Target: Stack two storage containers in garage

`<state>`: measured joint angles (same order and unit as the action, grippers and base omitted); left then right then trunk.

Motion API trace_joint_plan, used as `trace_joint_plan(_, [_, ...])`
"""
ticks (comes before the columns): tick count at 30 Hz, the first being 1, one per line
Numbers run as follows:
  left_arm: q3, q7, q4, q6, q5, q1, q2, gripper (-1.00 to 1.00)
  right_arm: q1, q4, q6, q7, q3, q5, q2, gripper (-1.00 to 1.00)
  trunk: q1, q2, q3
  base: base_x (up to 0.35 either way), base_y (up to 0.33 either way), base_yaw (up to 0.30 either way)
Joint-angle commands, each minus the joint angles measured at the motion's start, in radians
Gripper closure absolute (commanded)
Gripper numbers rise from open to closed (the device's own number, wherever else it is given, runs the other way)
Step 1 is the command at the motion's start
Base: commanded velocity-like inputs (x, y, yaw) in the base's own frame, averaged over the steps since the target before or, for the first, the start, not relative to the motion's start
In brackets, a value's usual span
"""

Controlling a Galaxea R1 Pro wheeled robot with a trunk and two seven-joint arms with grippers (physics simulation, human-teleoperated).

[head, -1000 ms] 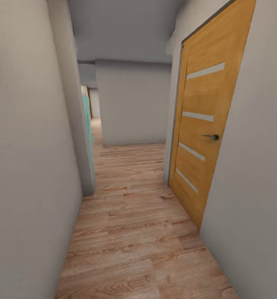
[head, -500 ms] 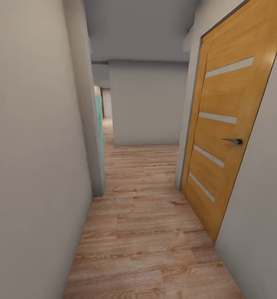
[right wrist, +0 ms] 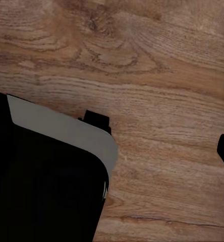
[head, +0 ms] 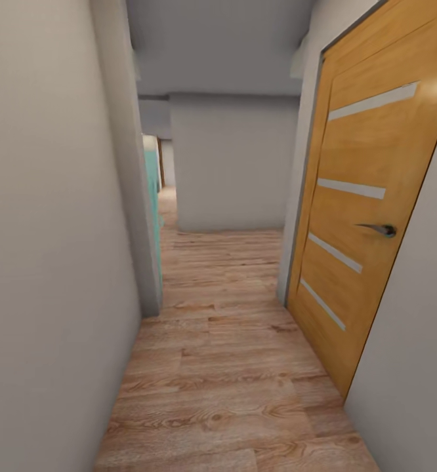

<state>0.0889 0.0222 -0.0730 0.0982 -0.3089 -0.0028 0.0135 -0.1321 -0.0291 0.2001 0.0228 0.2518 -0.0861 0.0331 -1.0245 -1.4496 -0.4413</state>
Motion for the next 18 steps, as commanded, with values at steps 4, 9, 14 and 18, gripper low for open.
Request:
trace_joint_plan(4, [0.008, 0.002, -0.001, -0.001, -0.001, 0.000, -0.001, -1.00, -0.001, -0.003, 0.005, 0.001, 0.000, -0.009, 0.001, -1.00, -0.001, 0.000, -0.001, 0.301, -0.084, 0.000])
trace_joint_plan(9, [0.008, 0.002, -0.001, -0.003, -0.001, 0.000, 0.000, -1.00, -0.001, -0.003, 0.005, 0.000, 0.001, -0.009, 0.001, -1.00, -0.001, 0.000, -0.001, 0.304, -0.103, 0.000])
trace_joint_plan(14, [0.008, 0.002, -0.001, -0.003, -0.001, 0.000, -0.001, -1.00, -0.001, -0.003, 0.004, 0.001, 0.001, -0.009, 0.000, -1.00, -0.001, 0.000, -0.001, 0.305, -0.167, 0.000])
trace_joint_plan(18, [0.008, 0.002, -0.001, -0.002, -0.002, 0.000, -0.002, -1.00, -0.001, -0.003, 0.004, 0.008, -0.001, -0.008, -0.006, -1.00, -0.001, 0.000, -0.001, 0.313, -0.062, 0.000])
